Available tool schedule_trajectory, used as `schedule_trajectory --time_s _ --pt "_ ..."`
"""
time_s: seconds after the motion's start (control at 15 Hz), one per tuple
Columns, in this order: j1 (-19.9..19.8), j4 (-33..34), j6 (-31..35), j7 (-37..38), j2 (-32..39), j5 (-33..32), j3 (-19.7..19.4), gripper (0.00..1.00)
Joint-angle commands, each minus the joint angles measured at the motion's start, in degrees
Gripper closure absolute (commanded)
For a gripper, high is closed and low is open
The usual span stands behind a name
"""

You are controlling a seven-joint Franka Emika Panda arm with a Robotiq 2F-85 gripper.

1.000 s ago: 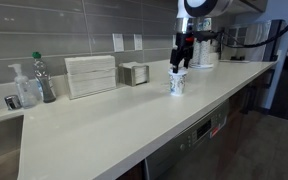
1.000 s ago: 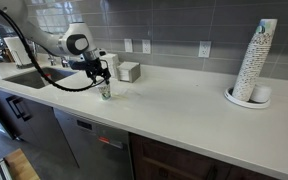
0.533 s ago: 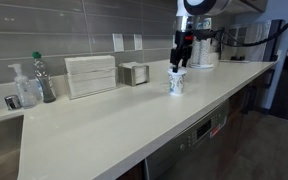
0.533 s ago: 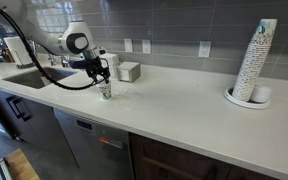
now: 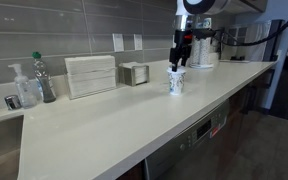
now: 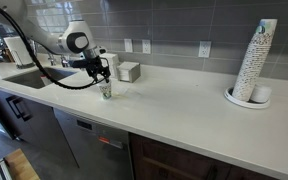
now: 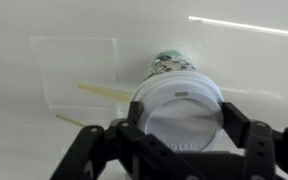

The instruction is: Take the lid off the cup and put it on the countertop

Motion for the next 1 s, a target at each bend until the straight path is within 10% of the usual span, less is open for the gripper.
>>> schedule_trajectory --time_s 0.0,0.93 --pt "0.4 0.7 -0.6 0.5 -0.6 -0.1 -0.3 0.30" --pt "-4.4 7.7 -0.8 2.6 2.4 4.6 -5.6 0.44"
